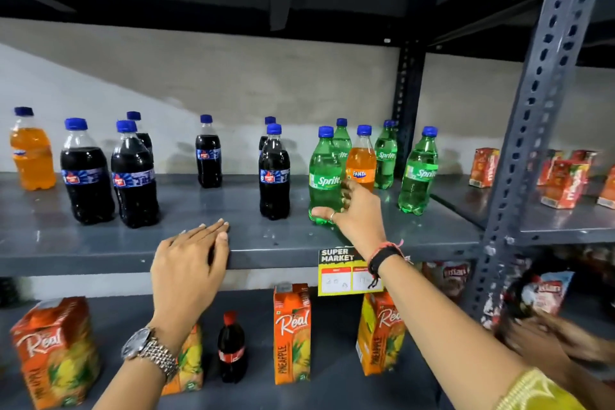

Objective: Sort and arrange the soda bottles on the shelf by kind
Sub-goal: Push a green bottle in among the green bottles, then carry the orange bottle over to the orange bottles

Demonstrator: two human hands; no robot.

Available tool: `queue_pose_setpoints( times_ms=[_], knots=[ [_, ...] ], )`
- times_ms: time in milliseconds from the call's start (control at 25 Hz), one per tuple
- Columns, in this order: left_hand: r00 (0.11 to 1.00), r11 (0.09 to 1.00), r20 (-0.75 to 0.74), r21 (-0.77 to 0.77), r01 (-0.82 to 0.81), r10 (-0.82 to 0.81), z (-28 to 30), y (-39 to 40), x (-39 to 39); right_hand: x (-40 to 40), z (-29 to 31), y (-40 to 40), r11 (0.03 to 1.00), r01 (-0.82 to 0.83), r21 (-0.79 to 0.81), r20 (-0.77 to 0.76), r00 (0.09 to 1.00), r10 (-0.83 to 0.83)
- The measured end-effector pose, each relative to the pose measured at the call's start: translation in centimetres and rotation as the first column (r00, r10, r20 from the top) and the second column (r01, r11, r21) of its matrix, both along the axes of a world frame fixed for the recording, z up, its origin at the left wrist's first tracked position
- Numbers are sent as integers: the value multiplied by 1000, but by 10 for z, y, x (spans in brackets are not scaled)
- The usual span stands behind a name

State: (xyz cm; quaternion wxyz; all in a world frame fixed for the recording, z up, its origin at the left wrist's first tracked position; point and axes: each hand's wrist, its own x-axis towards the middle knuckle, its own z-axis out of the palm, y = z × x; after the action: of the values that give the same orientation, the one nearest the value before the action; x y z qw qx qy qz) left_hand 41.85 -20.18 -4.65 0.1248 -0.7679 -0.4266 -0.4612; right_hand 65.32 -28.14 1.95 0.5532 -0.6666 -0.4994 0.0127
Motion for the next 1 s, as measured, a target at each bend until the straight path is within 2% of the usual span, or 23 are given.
queue_pose_setpoints(
  times_ms=[80,200,280,400,440,600,760,1000],
  knots=[
    [1000,1000,-1,-7,-5,5,1,-1,1,9,5,-15,997,22,80,23,999,-24],
    [1000,1000,-3,-14,-19,19,5,-5,4,29,13,-24,947,149,284,38,985,-167],
    [1000,999,-5,-16,-31,31,5,-8,5,42,19,-17,951,195,241,-3,980,-201],
    [999,999,-11,-18,-37,37,5,-9,5,49,22,1,989,148,-16,-133,980,-149],
    [999,999,-14,-21,-35,34,4,-9,4,51,21,5,991,124,-45,-174,976,-130],
    [1000,1000,-2,-7,-24,24,4,-9,4,52,15,2,996,87,29,-252,965,-77],
    [1000,1000,-20,-12,-17,17,4,-7,2,39,14,-29,984,92,156,-171,983,-65],
    [996,999,-85,-26,35,-37,8,-9,-4,-4,23,-54,973,-44,227,-129,989,75]
  ],
)
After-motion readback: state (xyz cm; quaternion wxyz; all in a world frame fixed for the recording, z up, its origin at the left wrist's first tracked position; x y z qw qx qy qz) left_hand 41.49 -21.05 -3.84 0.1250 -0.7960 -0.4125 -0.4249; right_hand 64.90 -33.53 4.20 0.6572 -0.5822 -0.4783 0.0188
